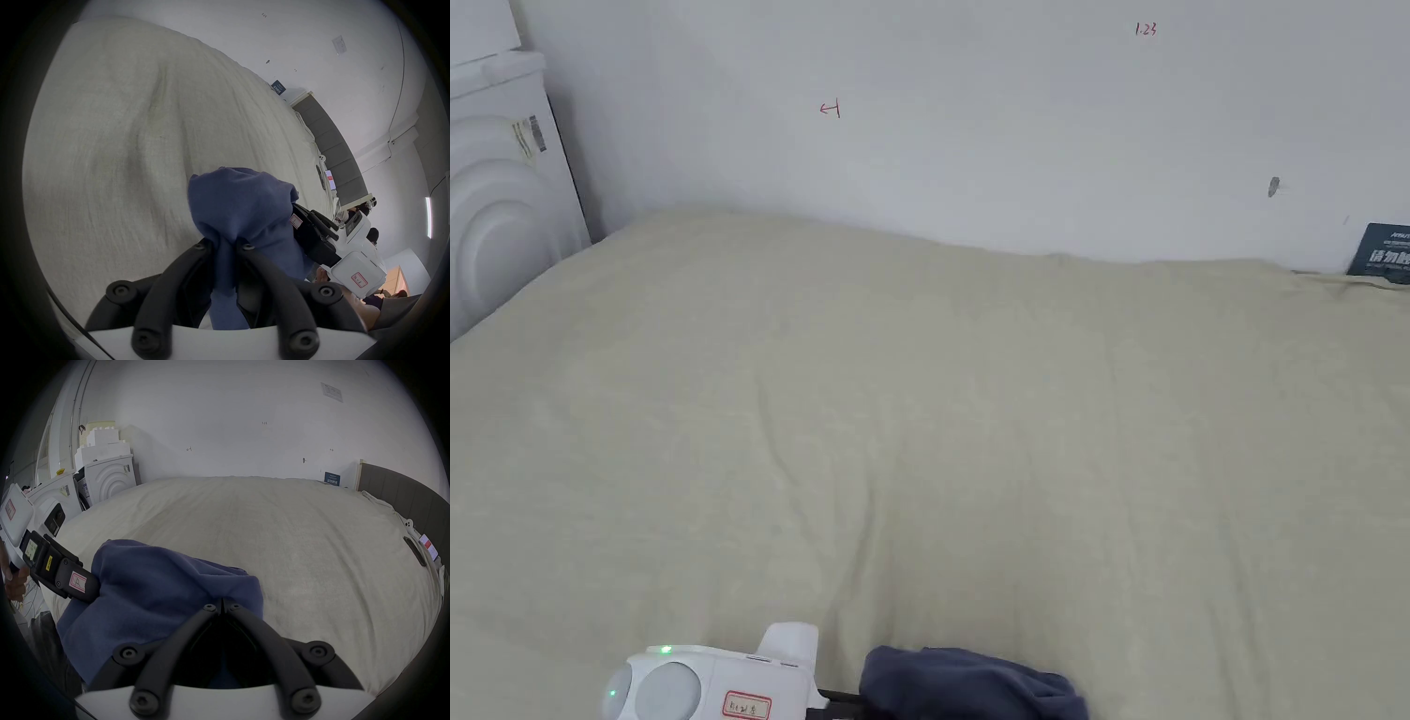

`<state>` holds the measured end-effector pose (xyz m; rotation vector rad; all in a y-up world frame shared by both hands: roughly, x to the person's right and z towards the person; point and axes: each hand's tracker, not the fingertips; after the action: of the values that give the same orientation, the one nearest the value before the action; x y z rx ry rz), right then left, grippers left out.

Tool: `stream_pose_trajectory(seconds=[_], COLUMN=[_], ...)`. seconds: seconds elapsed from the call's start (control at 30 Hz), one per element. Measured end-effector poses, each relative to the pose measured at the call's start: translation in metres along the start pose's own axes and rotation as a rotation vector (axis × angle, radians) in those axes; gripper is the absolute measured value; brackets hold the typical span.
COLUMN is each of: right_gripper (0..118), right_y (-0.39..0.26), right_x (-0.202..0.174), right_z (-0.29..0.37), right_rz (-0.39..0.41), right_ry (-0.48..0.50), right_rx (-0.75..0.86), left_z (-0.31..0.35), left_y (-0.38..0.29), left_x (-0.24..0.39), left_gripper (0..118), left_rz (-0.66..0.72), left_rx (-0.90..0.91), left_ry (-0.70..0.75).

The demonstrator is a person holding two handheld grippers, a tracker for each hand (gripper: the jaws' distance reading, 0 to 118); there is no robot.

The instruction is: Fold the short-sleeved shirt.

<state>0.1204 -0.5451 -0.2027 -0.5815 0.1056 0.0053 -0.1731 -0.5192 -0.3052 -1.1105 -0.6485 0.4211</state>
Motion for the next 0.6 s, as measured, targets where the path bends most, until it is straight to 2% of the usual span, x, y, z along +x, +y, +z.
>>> stream_pose_trajectory(seconds=[0.33, 0.6], right_gripper=[1, 1], right_y=[0.002, 0.015], right_x=[0.009, 0.022], right_z=[0.02, 0.043], right_rz=[0.007, 0.033], right_ry=[-0.025, -0.058], right_rx=[0.019, 0.098], left_z=[0.046, 0.08], left_y=[0.007, 0.02], left_x=[0.037, 0.039], left_gripper=[12, 9], left_rz=[-0.134, -0.161], left_rx=[0.05, 0.054], left_ry=[-0.048, -0.039])
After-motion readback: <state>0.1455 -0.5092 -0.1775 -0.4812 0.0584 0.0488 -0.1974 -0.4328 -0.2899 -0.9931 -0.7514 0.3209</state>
